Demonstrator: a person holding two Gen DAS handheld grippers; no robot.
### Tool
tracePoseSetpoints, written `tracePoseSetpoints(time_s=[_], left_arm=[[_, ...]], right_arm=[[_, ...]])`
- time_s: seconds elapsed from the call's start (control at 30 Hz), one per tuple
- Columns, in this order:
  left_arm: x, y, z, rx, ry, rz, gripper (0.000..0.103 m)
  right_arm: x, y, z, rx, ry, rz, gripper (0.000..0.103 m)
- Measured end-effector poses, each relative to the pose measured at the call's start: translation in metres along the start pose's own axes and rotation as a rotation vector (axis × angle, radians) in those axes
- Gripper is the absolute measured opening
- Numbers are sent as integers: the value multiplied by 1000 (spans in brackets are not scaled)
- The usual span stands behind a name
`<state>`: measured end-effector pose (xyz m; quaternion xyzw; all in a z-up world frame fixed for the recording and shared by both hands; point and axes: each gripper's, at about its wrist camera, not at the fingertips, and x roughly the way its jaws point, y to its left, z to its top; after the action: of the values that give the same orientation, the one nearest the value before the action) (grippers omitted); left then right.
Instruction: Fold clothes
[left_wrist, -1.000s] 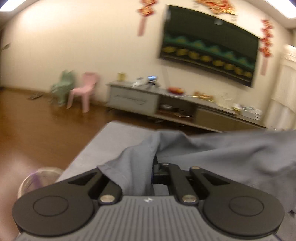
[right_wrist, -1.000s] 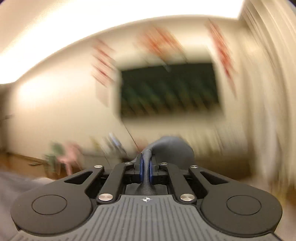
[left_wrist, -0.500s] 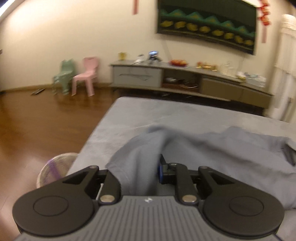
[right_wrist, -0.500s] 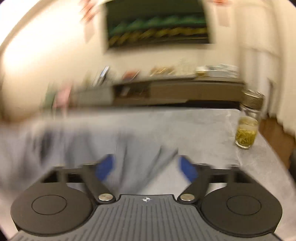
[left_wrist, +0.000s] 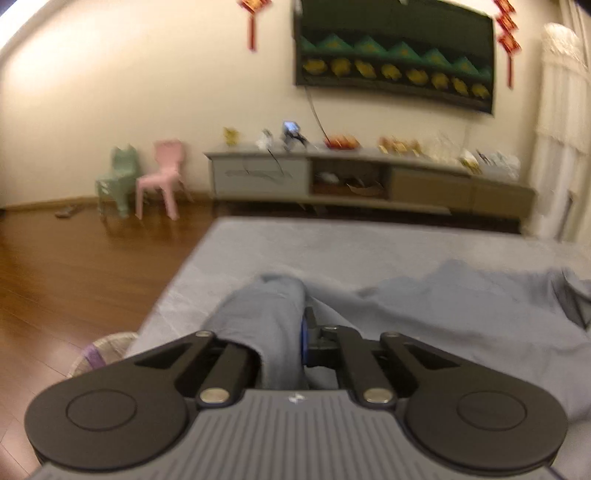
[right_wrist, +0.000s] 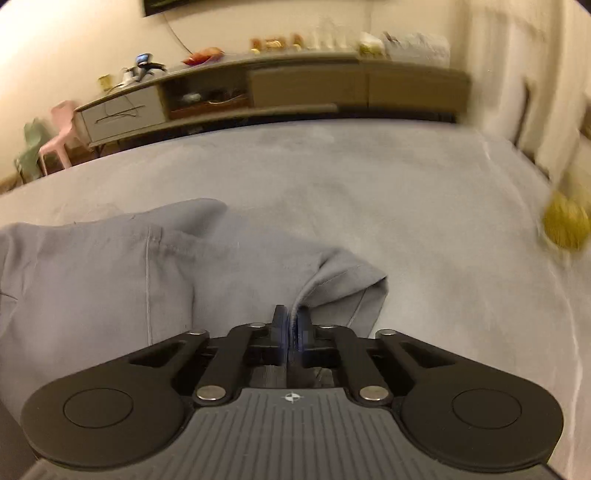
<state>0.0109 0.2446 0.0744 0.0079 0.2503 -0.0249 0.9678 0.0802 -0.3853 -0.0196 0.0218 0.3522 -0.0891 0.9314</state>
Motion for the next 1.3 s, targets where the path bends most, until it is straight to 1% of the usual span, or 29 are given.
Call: tracePoseSetpoints(time_s=[0.1,0.13,0.17,0.2,0.23,0.3,0.37,0.43,0.47,0.5,0.53,0.57,0.67,0.7,0.73,0.77,0.8,0.83,0.87,0.9,0.93,0.97,1.03,1.1,1.13,1.2,1.23,1.27,1.3], left_arm=[[-28,3,4,-2,-96,-70,5],[-36,4,4,17,-109,-122,5],[-42,2,1,64,-91,-212,8],[-47,-3,-4,127,-78,-280,16],[-54,-10,-10,203,-81,-320,17],[-66,-22,-20,294,-94,-390,22],[-73,-33,-27,349,-106,-444,26],[-67,-48,-29,360,-95,-452,26],[-61,-58,-29,361,-81,-459,22],[-57,-70,-32,375,-68,-476,8],[-53,-84,-38,406,-57,-506,7],[-50,-98,-43,436,-46,-535,7],[-56,-140,-75,602,8,-684,6],[-58,-146,-85,655,25,-701,7],[-61,-148,-92,684,35,-700,10],[-63,-144,-94,684,38,-675,12],[-66,-136,-93,664,36,-654,18],[-70,-123,-88,620,27,-637,25],[-75,-108,-83,569,9,-621,44],[-84,-93,-78,516,-18,-611,62],[-92,-80,-74,470,-44,-611,68],[-99,-66,-70,423,-70,-618,72],[-105,-42,-59,336,-118,-633,73],[-103,-29,-51,260,-133,-635,79],[-98,-30,-48,248,-121,-627,79],[-89,-42,-49,286,-80,-606,80],[-85,-53,-53,329,-51,-610,80],[-81,-65,-57,373,-21,-613,77],[-77,-76,-62,412,2,-609,53]], right_arm=[[-47,9,26,-122,-302,-261,2],[-54,5,30,-115,-320,-305,2],[-60,0,33,-105,-331,-344,3],[-58,-6,30,-78,-308,-371,5],[-55,-12,25,-48,-281,-396,11],[-50,-17,13,-15,-224,-451,40],[-77,0,8,-16,-311,-455,55],[-120,36,5,-48,-481,-336,71],[-137,56,3,-81,-554,-241,88],[-152,82,1,-135,-606,-106,100],[-159,108,-2,-206,-594,70,102],[-165,135,-6,-278,-571,250,102],[-148,208,-32,-473,-332,583,102],[-138,223,-42,-531,-288,602,102],[-127,234,-53,-597,-234,600,101],[-115,238,-61,-643,-172,587,93],[-102,241,-69,-686,-109,572,60],[-96,236,-72,-683,-63,550,37],[-90,230,-74,-674,-19,528,24],[-83,223,-76,-664,25,505,24],[-80,215,-78,-667,48,492,24],[-80,209,-77,-680,61,469,23],[-83,200,-78,-723,82,415,23],[-86,197,-81,-782,70,347,23],[-87,197,-79,-781,68,322,23],[-88,198,-80,-765,56,275,24],[-90,198,-79,-755,46,275,27],[-92,197,-78,-744,36,277,35],[-93,196,-77,-734,26,279,49]])
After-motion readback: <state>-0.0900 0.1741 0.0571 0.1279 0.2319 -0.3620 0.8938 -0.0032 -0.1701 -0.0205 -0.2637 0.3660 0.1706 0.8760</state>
